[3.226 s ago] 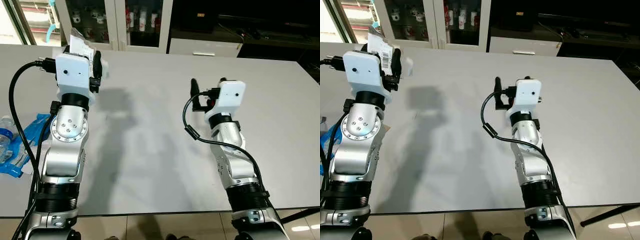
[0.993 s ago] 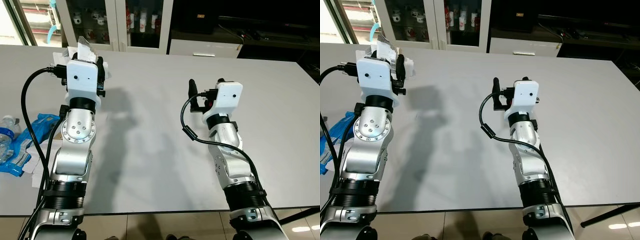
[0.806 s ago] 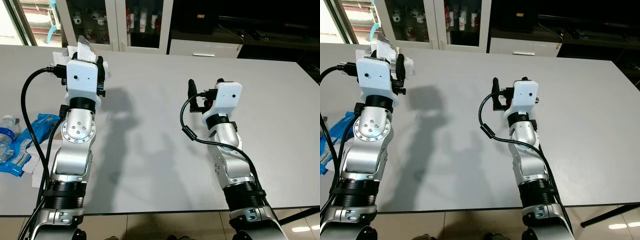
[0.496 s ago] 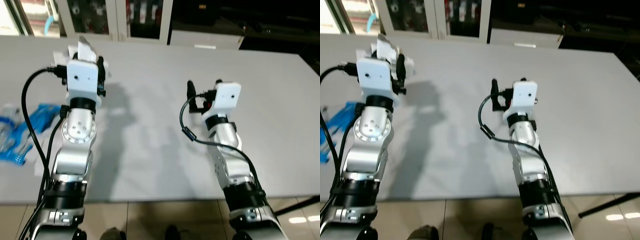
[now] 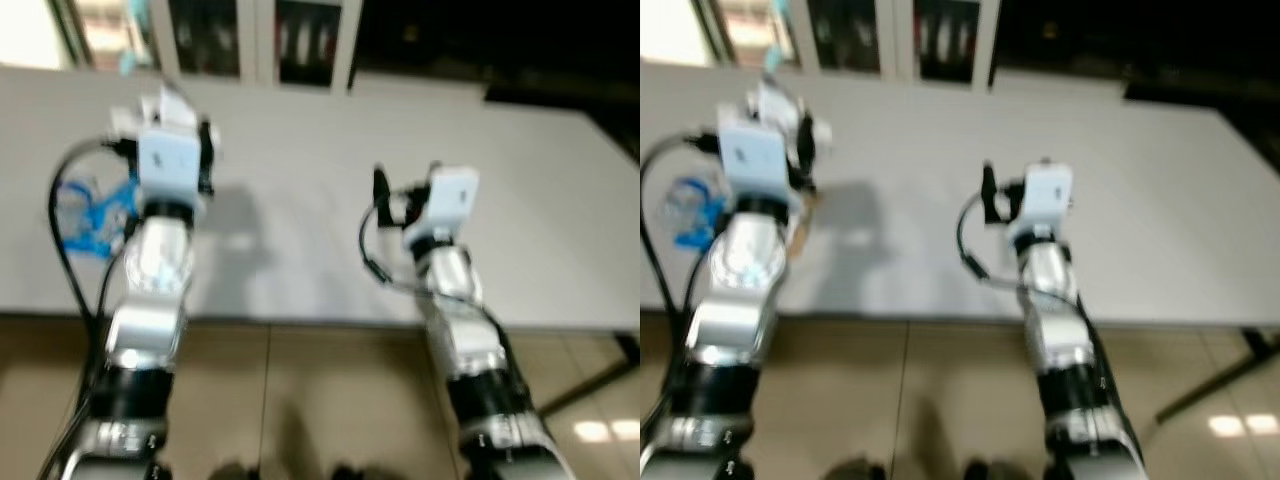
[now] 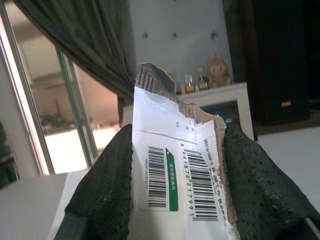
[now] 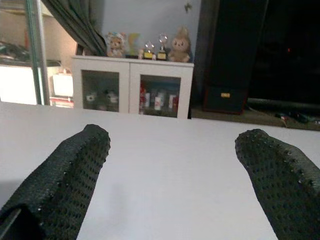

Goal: Picking trash to rubbish bin

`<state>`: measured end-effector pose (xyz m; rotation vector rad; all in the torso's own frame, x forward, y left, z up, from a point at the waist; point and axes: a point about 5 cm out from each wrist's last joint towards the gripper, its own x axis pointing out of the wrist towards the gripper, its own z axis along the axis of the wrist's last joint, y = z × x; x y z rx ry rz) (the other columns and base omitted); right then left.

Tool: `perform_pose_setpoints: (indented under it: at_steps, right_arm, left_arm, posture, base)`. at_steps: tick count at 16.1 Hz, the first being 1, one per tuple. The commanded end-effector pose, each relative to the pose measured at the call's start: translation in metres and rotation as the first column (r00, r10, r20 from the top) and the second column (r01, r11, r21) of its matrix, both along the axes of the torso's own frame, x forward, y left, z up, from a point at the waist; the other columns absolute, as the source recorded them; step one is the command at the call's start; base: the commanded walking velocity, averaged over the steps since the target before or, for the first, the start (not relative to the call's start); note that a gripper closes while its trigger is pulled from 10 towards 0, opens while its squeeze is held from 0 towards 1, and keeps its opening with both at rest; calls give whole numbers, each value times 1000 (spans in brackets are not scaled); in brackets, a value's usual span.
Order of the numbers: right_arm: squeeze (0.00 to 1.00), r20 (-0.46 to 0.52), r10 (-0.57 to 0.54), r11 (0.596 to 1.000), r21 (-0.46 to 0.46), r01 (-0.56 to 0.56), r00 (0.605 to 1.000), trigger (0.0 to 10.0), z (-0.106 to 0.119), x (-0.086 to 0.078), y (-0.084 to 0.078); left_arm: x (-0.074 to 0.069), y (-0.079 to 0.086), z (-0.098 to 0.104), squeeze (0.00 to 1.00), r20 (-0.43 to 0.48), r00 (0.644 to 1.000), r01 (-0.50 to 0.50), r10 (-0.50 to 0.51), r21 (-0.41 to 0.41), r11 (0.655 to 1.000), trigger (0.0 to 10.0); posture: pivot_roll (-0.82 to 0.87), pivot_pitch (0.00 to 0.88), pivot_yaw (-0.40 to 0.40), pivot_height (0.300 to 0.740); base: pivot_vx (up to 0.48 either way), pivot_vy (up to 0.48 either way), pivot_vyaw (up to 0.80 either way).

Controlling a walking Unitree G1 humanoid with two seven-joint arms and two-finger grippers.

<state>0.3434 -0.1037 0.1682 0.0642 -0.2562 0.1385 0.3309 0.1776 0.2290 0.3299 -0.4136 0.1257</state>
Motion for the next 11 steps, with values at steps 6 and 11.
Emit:
perform_pose_setpoints:
  at_steps: [6, 11]
  right_arm:
    - [0, 8, -6, 1000, 0, 6, 1000, 10000, 4, 1, -4]
    - [0, 6, -8, 1000, -1, 8, 1000, 10000, 4, 1, -4]
  left_arm:
    - [1, -4, 3, 0, 12, 1000, 5, -5, 7, 1000, 10000]
    - [1, -4, 4, 0, 10, 1000, 2, -2, 10, 1000, 10000]
  posture:
    - [21, 53, -72, 740]
    - [21, 56, -71, 740]
  base:
    - [0, 0, 0]
    - [0, 0, 0]
